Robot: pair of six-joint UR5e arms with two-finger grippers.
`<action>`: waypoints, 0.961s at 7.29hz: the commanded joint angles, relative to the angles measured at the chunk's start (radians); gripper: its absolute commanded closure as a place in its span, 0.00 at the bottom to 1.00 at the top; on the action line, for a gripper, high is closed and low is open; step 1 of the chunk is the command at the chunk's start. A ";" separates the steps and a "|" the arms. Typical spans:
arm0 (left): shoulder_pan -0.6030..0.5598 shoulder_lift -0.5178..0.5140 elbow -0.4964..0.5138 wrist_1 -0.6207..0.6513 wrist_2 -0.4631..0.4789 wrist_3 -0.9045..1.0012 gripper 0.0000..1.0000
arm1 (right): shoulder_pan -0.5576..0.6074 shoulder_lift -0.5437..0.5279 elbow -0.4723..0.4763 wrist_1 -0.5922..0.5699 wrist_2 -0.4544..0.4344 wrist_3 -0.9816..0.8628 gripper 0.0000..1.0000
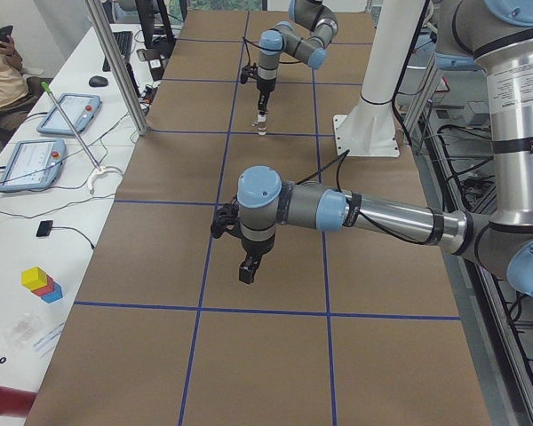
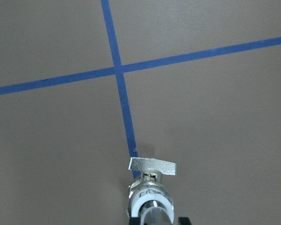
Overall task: Assemble PPR valve and pipe with both arms
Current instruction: 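Press the silver fitting down into the white valve opening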
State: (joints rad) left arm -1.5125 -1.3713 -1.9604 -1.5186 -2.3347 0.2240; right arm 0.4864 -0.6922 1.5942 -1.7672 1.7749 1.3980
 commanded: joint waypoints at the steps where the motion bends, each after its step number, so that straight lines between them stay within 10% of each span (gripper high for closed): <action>1: 0.000 0.000 0.000 0.000 0.000 0.000 0.00 | -0.002 -0.001 -0.003 0.000 0.000 -0.001 1.00; 7: 0.000 0.000 0.000 0.000 0.000 0.000 0.00 | -0.002 -0.003 -0.045 0.077 -0.002 -0.001 1.00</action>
State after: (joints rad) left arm -1.5125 -1.3714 -1.9604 -1.5187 -2.3347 0.2239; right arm 0.4852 -0.6946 1.5502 -1.6925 1.7733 1.3976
